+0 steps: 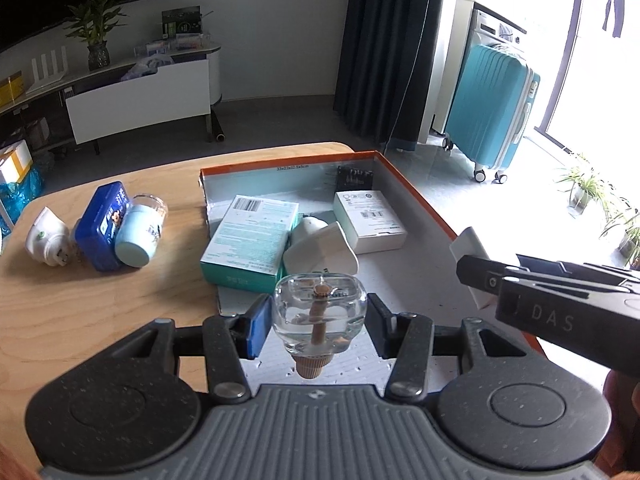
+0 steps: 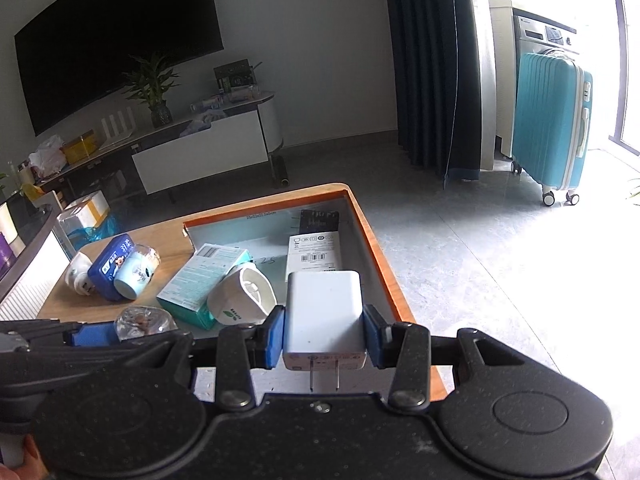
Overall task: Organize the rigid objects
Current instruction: 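Carry the white charger and clear glass bottle over the orange-rimmed tray, then open right tool to drop the white charger in the tray while left tool releases the bottle, then withdraw both open tools from the tray toward the remaining table objects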
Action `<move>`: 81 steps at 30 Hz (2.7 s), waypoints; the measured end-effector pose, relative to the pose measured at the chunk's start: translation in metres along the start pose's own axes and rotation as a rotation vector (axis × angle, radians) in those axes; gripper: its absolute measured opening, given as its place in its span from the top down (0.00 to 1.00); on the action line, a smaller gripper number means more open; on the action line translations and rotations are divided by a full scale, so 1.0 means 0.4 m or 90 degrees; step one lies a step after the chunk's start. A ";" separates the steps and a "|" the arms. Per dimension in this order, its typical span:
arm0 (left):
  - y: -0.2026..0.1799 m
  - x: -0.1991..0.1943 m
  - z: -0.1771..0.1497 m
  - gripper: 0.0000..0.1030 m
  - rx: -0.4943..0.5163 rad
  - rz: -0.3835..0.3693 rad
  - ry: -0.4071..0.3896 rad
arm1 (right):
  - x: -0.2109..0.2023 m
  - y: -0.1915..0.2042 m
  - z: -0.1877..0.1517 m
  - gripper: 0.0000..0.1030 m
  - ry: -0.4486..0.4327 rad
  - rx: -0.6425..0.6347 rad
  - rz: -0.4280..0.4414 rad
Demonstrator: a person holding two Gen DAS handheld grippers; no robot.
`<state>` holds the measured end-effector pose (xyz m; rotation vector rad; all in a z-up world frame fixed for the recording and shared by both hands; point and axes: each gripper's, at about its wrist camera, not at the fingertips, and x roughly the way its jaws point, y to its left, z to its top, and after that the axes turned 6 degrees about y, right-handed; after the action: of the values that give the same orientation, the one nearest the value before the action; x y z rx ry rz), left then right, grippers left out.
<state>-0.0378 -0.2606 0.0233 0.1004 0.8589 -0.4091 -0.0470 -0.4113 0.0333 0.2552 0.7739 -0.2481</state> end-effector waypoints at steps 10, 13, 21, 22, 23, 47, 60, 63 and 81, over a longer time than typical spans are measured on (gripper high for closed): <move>-0.021 0.036 0.008 0.52 0.004 -0.012 0.016 | 0.053 -0.007 0.027 0.51 0.019 -0.012 0.005; -0.024 0.046 0.011 0.52 0.005 -0.013 0.019 | 0.070 -0.006 0.032 0.51 0.026 -0.017 0.005; -0.028 0.080 0.017 0.52 0.008 -0.019 0.033 | 0.111 -0.010 0.043 0.51 0.040 -0.024 0.005; -0.027 0.083 0.019 0.52 0.007 -0.020 0.032 | 0.115 -0.011 0.045 0.51 0.040 -0.023 0.005; -0.025 0.085 0.022 0.52 0.005 -0.020 0.031 | 0.119 -0.012 0.048 0.51 0.040 -0.022 0.005; 0.030 0.125 0.162 0.52 -0.024 -0.018 -0.003 | 0.190 0.014 0.182 0.88 0.001 -0.041 0.009; 0.036 0.195 0.264 0.51 -0.035 -0.073 0.006 | 0.165 -0.003 0.184 0.73 -0.020 -0.027 0.004; 0.044 0.198 0.279 0.33 -0.037 -0.078 0.000 | 0.159 -0.005 0.179 0.72 -0.019 -0.025 0.006; 0.174 0.062 0.184 0.07 -0.066 0.032 -0.010 | 0.151 0.141 0.141 0.25 0.000 -0.065 0.049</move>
<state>0.0564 -0.2226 0.0476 0.0228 0.8589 -0.3175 0.0492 -0.3837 0.0367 0.1888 0.7721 -0.1355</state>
